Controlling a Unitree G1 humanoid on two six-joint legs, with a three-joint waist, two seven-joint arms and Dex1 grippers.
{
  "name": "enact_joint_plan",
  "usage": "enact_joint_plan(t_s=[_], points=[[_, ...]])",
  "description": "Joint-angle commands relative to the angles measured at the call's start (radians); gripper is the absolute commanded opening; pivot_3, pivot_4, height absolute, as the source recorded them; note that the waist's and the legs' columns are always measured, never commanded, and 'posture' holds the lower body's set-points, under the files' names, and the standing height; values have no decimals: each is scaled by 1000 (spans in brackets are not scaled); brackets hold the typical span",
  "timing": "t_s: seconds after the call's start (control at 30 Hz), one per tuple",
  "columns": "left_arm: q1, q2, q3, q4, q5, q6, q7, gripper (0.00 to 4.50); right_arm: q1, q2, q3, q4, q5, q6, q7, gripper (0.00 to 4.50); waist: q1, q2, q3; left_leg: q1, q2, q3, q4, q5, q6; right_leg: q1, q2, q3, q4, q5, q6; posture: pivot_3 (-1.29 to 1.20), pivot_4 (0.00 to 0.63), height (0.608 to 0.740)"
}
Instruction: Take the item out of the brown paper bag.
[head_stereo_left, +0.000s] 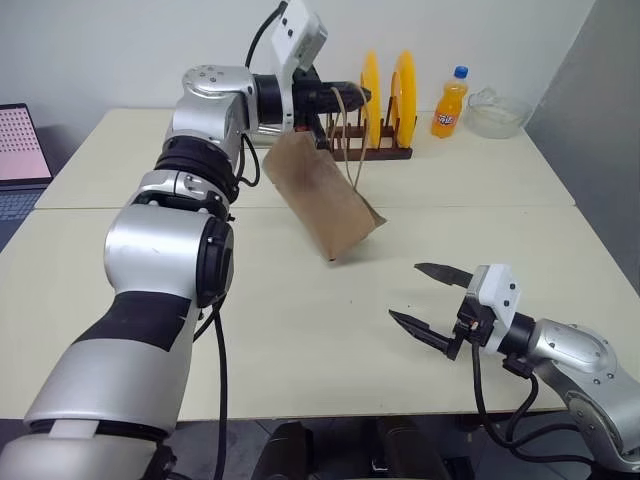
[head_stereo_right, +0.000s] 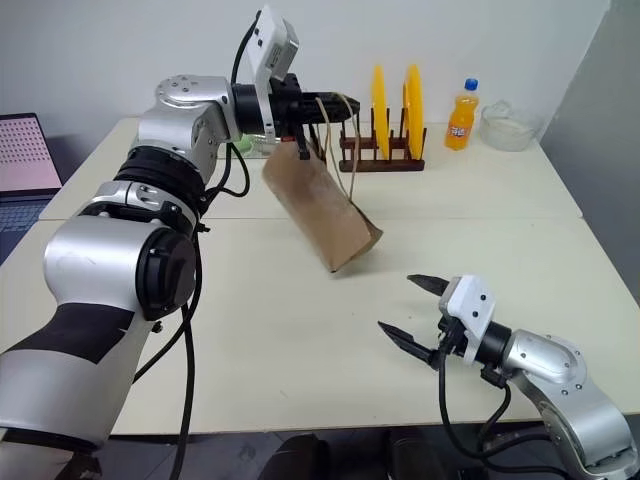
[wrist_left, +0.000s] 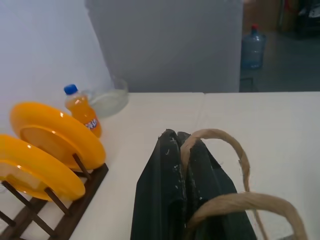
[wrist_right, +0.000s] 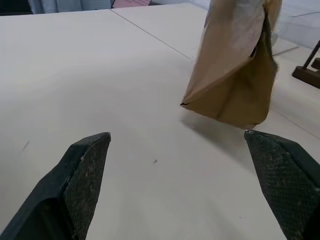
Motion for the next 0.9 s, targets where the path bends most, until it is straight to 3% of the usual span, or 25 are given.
enact_joint_plan(t_s=[0.03, 0.3, 0.9], points=[[-58, -6, 25, -10, 11, -30, 44, 14, -4, -11, -37, -41, 5, -1, -10, 4500, 0, 0, 0, 0, 0, 0, 0, 0, 0, 0, 0, 0, 0, 0, 0, 0, 150, 740], [-39, -32, 9, -3, 66, -44, 107, 14, -18, -14, -34, -32, 0, -4, -18, 4500, -2, 0, 0, 0, 0, 0, 0, 0, 0, 0, 0, 0, 0, 0, 0, 0, 150, 740], [30, -11, -19, -18, 136, -21, 44, 14, -53, -5, -44, -18, -11, 50, -96, 4500, -1, 0, 0, 0, 0, 0, 0, 0, 0, 0, 0, 0, 1, 0, 0, 0, 150, 740]])
